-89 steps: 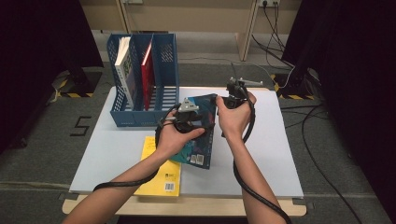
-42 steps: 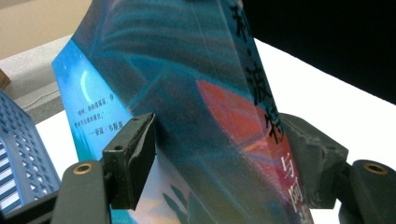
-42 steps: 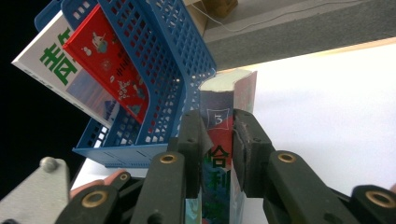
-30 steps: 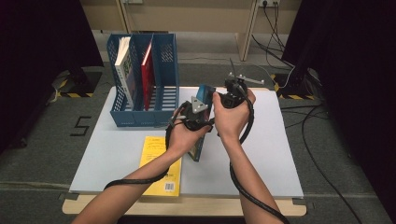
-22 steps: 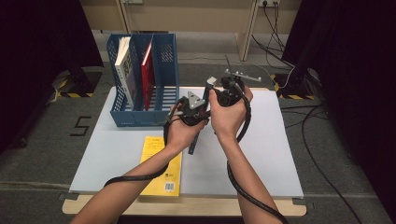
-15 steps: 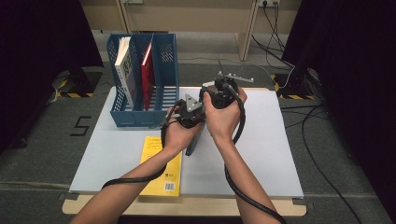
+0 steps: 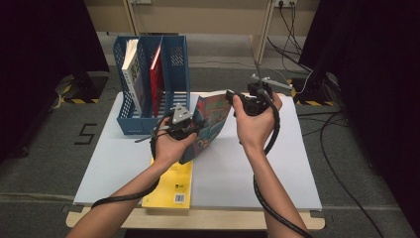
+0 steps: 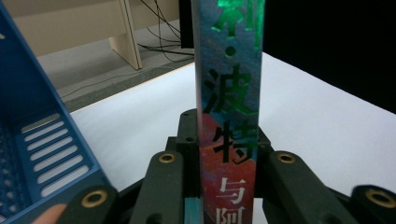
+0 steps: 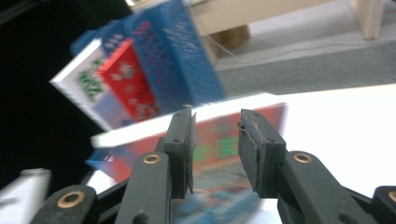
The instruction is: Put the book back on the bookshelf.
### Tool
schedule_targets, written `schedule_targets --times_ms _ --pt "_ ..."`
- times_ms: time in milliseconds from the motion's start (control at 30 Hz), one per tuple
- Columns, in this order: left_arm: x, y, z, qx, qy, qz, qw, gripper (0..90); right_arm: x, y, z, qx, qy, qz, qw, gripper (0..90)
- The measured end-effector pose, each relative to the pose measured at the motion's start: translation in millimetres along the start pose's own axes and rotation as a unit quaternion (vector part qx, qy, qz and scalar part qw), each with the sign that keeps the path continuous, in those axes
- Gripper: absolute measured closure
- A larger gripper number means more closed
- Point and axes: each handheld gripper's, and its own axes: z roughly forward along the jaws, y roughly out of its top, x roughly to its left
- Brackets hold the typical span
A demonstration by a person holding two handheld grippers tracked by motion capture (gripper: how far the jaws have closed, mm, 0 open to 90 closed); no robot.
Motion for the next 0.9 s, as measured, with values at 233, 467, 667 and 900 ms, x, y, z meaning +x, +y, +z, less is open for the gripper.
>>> schedule_targets --times_ms 233,467,667,900 --pt "17.6 -9.7 -18.4 -0.008 0.002 -0.008 0.9999 74.1 -33.8 -17.0 10.1 0.017 -0.038 0.012 0.999 64.0" --pt "32.9 -26.3 -37.1 -0.018 0.004 -0.024 0.9996 73.9 -53.4 -36.8 18.0 0.041 -0.055 0.021 0.9974 63.3" --pt "38.8 -42.7 -49.3 -0.03 0.011 -0.029 0.9991 73.5 -63.6 -57.9 19.6 0.044 -0.065 0.016 0.9967 63.6" --pt "38.7 -55.2 -58.8 -0.041 0.012 -0.031 0.9986 73.3 -77.6 -78.0 24.5 0.063 -0.076 0.027 0.9948 63.5"
